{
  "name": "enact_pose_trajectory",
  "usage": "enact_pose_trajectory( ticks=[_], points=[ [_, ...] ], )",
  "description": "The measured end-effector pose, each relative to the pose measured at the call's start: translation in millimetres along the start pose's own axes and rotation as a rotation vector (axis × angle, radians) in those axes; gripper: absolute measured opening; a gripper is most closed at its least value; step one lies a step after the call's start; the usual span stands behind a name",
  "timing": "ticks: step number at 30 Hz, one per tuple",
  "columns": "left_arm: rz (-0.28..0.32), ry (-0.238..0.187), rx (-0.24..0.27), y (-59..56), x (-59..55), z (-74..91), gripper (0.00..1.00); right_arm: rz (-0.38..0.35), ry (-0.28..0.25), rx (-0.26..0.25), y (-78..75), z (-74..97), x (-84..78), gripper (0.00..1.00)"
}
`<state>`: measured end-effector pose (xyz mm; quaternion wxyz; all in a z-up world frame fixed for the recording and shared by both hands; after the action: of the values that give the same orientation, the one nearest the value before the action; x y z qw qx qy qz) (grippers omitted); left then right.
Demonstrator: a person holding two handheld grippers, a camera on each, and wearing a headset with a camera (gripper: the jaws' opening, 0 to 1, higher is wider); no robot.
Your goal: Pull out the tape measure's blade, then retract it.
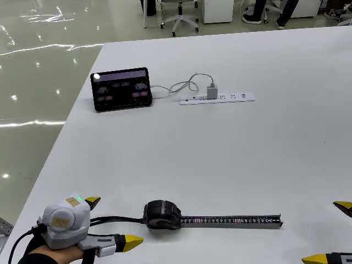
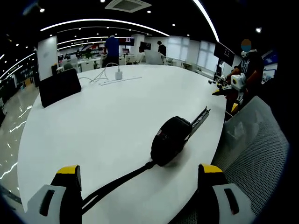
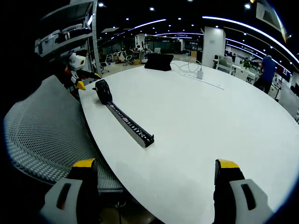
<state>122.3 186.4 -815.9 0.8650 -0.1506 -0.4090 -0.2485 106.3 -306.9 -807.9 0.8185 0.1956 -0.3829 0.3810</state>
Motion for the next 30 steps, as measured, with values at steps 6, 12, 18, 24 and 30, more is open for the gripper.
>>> enact_pose_trajectory(
  ticks=[6,12,18,24,30],
  points=[
    [0.0,0.009,0.001,-0.5,2.1,-5.2,1.0,-0.012,0.018,-0.018,-5.1,5.5,-3.2,1.0],
    [-0.001,0.023,-0.019,-7.4,7.4,-6.3,1.0,0.013,0.054,-0.011,-4.5,3.5,-2.4,1.0],
    [0.017,0.003,0.013,-11.2,26.6,-3.2,1.0,0.028,0.048,-0.004,-3.9,3.5,9.4,1.0],
    [0.045,0.075,0.023,-27.2,45.0,-6.6,0.99,0.044,0.066,0.012,-6.8,0.2,25.2,1.0],
    [0.102,0.063,0.04,-46.0,63.1,-18.3,1.0,0.086,0.099,0.043,-4.7,-7.6,35.4,1.0]
  ],
)
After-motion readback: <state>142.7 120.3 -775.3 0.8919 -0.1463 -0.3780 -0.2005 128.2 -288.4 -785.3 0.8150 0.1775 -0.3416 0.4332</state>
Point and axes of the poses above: the centre of the closed fingertips' face, and the gripper's own axes: z roughly backward along the fingers, y roughly to its left, x roughly out of its top, the point moved 6 cm from there along z, roughly backward along the fingers, and after that the axes turned 2 degrees about x, right-handed, at the moved point
